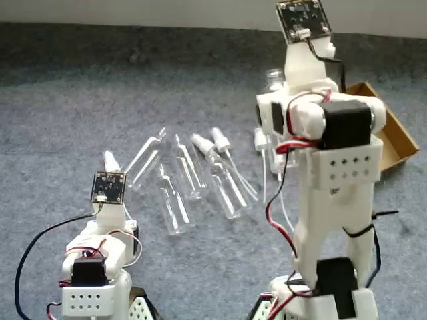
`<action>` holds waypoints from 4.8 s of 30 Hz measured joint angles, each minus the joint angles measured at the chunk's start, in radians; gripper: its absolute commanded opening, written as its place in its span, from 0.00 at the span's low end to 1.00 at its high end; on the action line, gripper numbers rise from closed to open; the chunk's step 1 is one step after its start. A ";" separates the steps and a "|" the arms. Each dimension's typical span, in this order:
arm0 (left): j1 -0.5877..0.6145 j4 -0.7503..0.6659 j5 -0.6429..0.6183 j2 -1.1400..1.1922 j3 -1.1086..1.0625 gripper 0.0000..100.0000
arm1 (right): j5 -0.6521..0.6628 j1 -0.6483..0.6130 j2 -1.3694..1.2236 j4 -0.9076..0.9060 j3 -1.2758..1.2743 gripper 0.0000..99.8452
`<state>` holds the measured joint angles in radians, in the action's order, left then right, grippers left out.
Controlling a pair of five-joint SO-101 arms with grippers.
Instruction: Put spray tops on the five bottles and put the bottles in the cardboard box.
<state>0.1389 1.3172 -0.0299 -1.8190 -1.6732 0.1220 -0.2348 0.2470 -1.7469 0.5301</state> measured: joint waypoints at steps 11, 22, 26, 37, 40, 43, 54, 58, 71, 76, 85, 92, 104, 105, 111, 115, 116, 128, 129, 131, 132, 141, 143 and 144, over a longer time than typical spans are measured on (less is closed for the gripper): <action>0.000 0.000 0.000 0.000 0.000 0.01 | 0.006 0.002 0.364 -0.002 -0.255 0.08; -0.002 0.000 0.000 0.000 0.000 0.01 | 0.006 0.000 0.700 0.130 -0.680 0.08; -0.002 0.000 0.000 0.000 0.000 0.01 | 0.006 0.000 0.847 0.276 -0.919 0.08; -0.002 0.000 0.000 0.000 0.000 0.01 | 0.006 0.000 1.128 0.664 -1.511 0.08; -0.002 0.000 0.000 0.000 0.000 0.01 | -0.009 0.000 1.174 0.750 -1.634 0.08; -0.002 0.000 0.000 0.000 0.000 0.01 | -0.089 0.000 1.203 0.839 -1.729 0.08; 0.267 0.000 0.298 0.000 0.060 0.00 | -0.167 0.000 1.284 1.057 -1.927 0.08; 0.273 0.028 0.365 -0.003 0.175 0.00 | -0.167 0.000 1.343 1.069 -1.972 0.08; 0.281 0.137 0.402 0.037 0.453 0.01 | -0.167 0.000 1.573 1.069 -2.136 0.08; 0.281 0.137 0.402 0.298 0.603 0.01 | -0.167 0.000 1.573 1.069 -2.140 0.08; 0.281 0.137 0.402 0.895 0.899 0.01 | -0.167 0.002 1.576 1.069 -2.176 0.08; 0.213 0.137 0.259 1.252 1.125 0.03 | -0.167 0.003 1.577 1.069 -2.196 0.08; 0.120 0.137 -0.201 1.798 1.484 0.20 | -0.167 0.003 1.577 1.069 -2.196 0.08; 0.120 0.137 -0.215 1.834 1.505 0.20 | -0.167 0.003 1.577 1.069 -2.196 0.08; 0.120 0.135 -0.244 2.041 1.657 0.20 | -0.167 0.003 1.577 1.069 -2.196 0.08; 0.120 0.135 -0.244 2.145 1.752 0.20 | -0.169 0.003 1.577 1.069 -2.196 0.08; 0.121 0.135 -0.247 2.165 1.772 0.20 | -0.169 0.003 1.577 1.069 -2.196 0.08; 0.166 0.135 -0.250 2.332 1.829 0.04 | -0.169 0.003 1.577 1.069 -2.196 0.08; 0.166 0.135 -0.250 2.340 1.829 0.01 | -0.169 0.003 1.577 1.069 -2.196 0.08; 0.167 0.135 -0.250 2.355 1.829 0.01 | -0.169 0.003 1.577 1.069 -2.196 0.08; 0.167 0.135 -0.252 2.361 1.829 0.01 | -0.169 0.003 1.577 1.069 -2.196 0.08; 0.164 0.135 -0.252 2.378 1.844 0.01 | -0.169 0.003 1.577 1.069 -2.196 0.08; 0.161 0.135 -0.252 2.378 1.844 0.01 | -0.169 0.003 1.577 1.069 -2.196 0.08; 0.158 0.135 -0.252 2.378 1.844 0.01 | -0.169 0.003 1.577 1.069 -2.196 0.08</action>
<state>0.2969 1.4523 -0.2816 0.5593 0.1711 -0.0468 -0.2317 1.8243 -0.6774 -1.6655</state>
